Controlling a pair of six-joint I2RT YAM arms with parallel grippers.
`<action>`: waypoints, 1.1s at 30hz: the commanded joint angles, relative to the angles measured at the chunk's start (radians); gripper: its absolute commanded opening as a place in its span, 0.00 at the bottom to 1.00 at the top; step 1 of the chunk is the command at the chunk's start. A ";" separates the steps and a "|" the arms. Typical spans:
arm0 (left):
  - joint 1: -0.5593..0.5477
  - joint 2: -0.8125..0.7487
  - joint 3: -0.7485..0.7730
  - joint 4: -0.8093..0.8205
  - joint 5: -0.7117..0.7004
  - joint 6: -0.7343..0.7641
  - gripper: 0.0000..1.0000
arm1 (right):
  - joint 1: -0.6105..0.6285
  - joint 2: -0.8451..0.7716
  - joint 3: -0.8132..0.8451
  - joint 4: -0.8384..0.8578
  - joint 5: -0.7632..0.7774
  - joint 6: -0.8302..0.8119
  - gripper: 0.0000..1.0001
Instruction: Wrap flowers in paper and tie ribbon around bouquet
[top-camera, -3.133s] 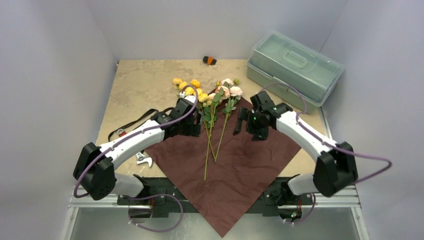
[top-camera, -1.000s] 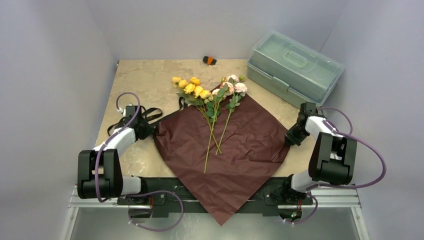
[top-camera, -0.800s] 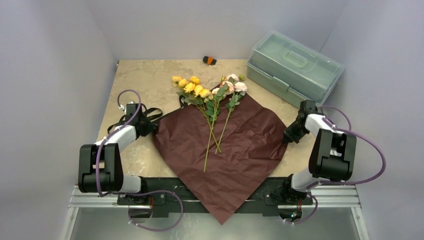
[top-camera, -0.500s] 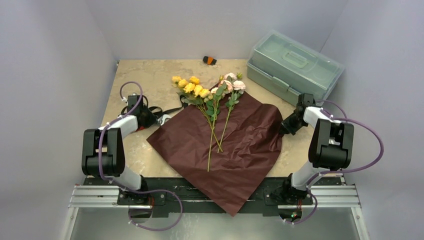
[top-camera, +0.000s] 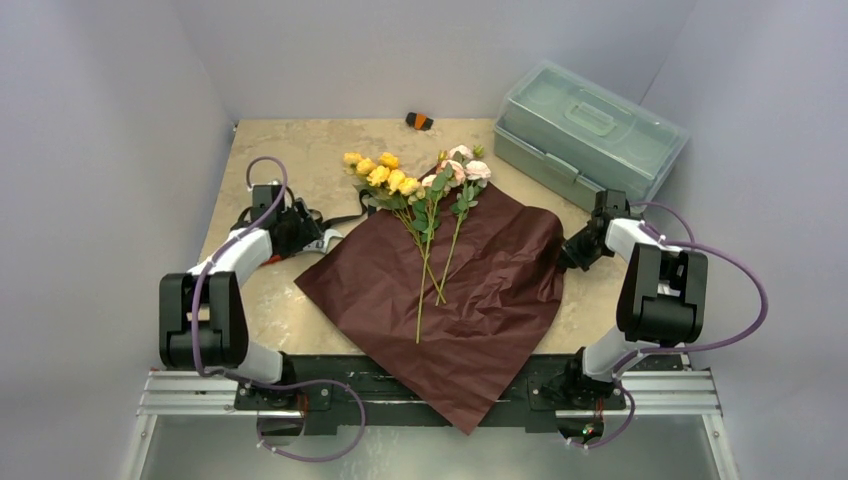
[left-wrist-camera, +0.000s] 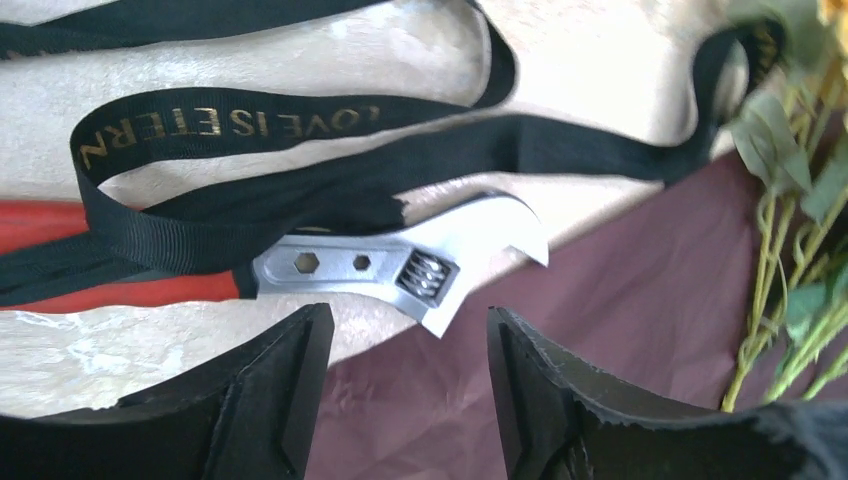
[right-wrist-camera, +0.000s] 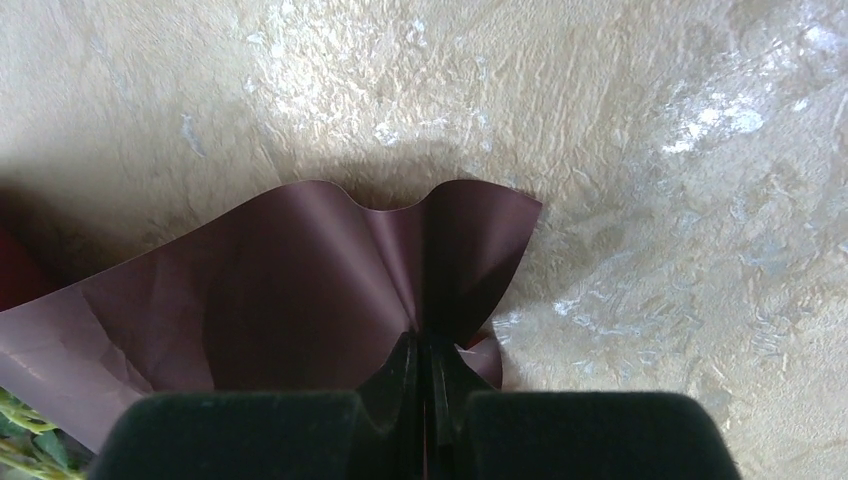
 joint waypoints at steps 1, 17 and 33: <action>-0.010 -0.095 -0.021 0.007 0.099 0.162 0.62 | 0.008 -0.003 -0.048 -0.058 0.049 -0.006 0.00; -0.209 0.200 0.108 0.085 -0.028 0.314 0.70 | 0.008 -0.004 -0.016 -0.092 0.059 -0.030 0.00; -0.388 0.265 0.065 0.067 -0.249 0.293 0.33 | 0.008 0.052 0.012 -0.080 0.036 -0.039 0.00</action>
